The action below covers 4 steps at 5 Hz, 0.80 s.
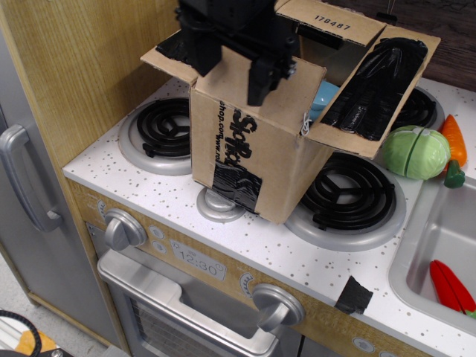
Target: Close small4fbox flaps
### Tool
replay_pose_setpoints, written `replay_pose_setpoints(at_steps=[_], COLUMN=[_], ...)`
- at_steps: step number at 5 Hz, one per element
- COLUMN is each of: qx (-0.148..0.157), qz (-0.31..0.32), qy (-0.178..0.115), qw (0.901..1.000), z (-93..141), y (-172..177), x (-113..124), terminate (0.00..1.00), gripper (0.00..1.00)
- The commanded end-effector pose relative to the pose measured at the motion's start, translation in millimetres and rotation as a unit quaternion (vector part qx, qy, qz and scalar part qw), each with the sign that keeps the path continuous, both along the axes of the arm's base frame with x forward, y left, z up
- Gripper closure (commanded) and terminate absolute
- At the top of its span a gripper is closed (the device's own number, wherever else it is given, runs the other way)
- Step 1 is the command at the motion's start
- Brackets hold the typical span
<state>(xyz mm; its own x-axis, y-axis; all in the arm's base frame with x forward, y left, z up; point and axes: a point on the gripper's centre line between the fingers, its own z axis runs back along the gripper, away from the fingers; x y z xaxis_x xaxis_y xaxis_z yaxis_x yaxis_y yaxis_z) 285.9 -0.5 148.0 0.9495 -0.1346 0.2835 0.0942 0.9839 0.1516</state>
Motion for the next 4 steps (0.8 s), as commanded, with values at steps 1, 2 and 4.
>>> replay_pose_setpoints(at_steps=[1, 2, 4], qx=[-0.010, 0.002, -0.015], qz=[0.012, 0.022, 0.027], qy=[-0.012, -0.021, -0.028], qw=[0.9998, 0.9995, 0.9991], z=[1.2, -13.1, -35.6], y=[-6.1, -6.5, -7.0], x=[25.5, 31.6, 28.4], terminate=[0.00, 0.00, 1.00], gripper=[0.00, 0.00, 0.00])
